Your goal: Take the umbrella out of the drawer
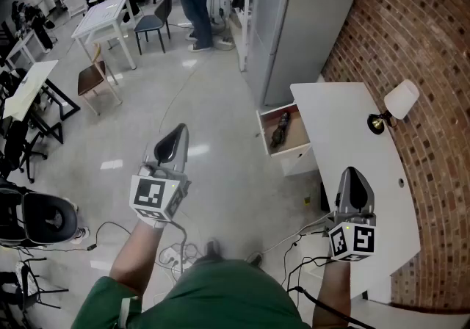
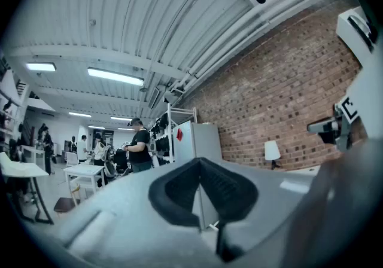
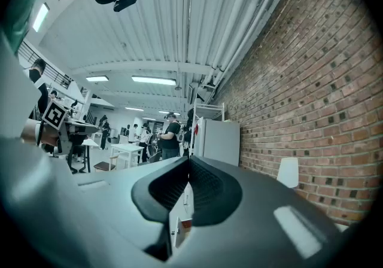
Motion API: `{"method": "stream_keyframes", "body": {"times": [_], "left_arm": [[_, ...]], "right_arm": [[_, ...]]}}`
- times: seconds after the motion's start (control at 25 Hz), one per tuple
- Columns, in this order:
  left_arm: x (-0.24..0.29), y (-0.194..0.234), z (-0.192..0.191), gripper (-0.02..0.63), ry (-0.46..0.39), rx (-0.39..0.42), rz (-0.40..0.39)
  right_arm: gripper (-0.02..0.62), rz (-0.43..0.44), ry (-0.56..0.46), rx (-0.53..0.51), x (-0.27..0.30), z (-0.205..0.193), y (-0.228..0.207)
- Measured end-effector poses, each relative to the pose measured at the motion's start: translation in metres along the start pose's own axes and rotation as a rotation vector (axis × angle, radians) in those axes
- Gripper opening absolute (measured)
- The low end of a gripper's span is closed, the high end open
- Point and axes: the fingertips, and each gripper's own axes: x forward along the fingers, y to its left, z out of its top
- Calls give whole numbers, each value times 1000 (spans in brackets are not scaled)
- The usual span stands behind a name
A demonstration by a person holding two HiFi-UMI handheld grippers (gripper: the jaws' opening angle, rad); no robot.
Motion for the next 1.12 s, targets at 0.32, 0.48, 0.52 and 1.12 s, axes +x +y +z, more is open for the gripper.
{"method": "stream_keyframes", "body": {"times": [0.32,0.48,0.52,1.12], "left_arm": [[-2,9,-1,-1,0,-3,-1],[-5,24,-2,0,-4,-7,-8],[-6,29,-2,0,-7,-9,-9],[-13,104,-49,189,16,-87,-62]], "right_arm": [[2,-17,4,4,3,1,5],[3,-54,-19,40,9,3,11],[3,-67,-16,48,12,3,13],[130,-156,46,43,43,-3,67]]}}
